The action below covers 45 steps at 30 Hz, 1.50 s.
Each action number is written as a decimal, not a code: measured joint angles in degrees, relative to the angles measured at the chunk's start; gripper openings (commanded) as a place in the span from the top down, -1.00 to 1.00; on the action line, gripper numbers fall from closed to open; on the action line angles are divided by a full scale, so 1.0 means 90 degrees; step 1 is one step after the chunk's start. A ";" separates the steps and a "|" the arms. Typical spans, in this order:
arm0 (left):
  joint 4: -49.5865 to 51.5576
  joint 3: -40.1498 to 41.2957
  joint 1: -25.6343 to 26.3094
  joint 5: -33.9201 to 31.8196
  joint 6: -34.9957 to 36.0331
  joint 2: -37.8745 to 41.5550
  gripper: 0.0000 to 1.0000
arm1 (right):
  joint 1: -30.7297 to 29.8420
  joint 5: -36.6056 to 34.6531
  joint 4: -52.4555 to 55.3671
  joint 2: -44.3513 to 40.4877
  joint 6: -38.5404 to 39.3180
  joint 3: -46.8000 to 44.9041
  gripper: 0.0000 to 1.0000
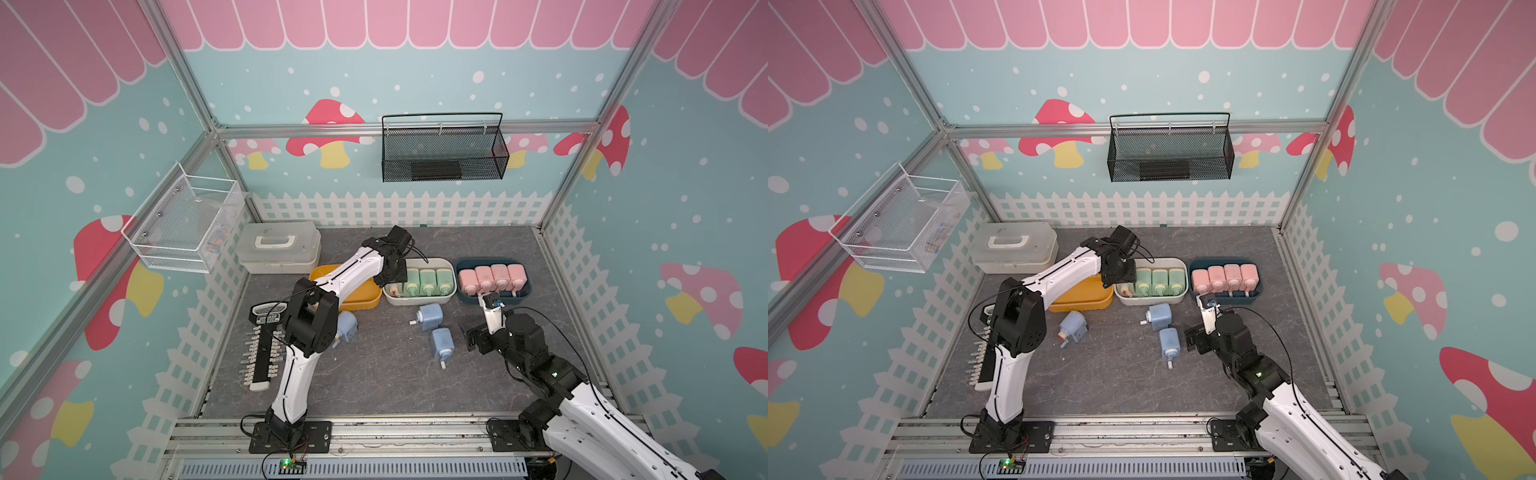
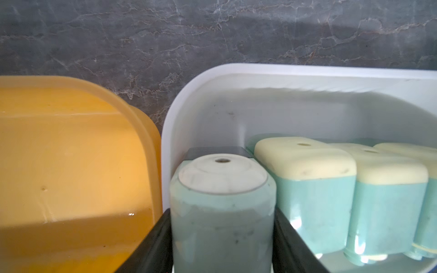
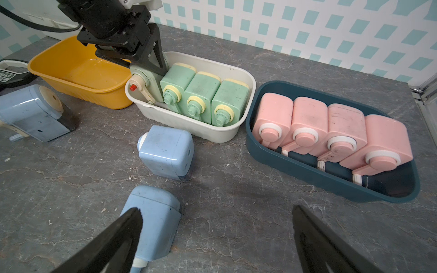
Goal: Place the pencil sharpeners by color into the storage box
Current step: Place the pencil sharpener in the storage box.
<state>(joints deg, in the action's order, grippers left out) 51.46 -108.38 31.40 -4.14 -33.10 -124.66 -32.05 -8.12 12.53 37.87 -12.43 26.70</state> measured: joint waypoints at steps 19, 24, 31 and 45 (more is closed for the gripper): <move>-0.0010 0.0005 -0.0024 0.0087 0.0126 0.0007 -0.22 | 0.0000 -0.0002 0.0000 0.0070 -0.0002 0.0000 -0.97; -0.0005 0.0015 -0.0044 0.0095 0.0192 0.0041 -0.88 | 0.0000 -0.0002 0.0000 0.0136 -0.0005 0.0000 -0.97; -0.0112 0.0095 -0.0068 0.0153 0.0216 0.0211 -0.98 | 0.0000 0.0000 -0.0002 0.0153 -0.0007 0.0000 -0.97; -0.1054 0.1472 -0.0070 0.0444 0.0325 0.1367 -0.98 | 0.0000 0.0211 -0.0012 0.0333 0.0007 0.0000 -0.97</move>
<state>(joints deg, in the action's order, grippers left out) 41.98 -95.13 30.76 -0.14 -30.17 -112.36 -32.05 -6.22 12.43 40.86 -12.36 26.70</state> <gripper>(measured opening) 0.989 0.986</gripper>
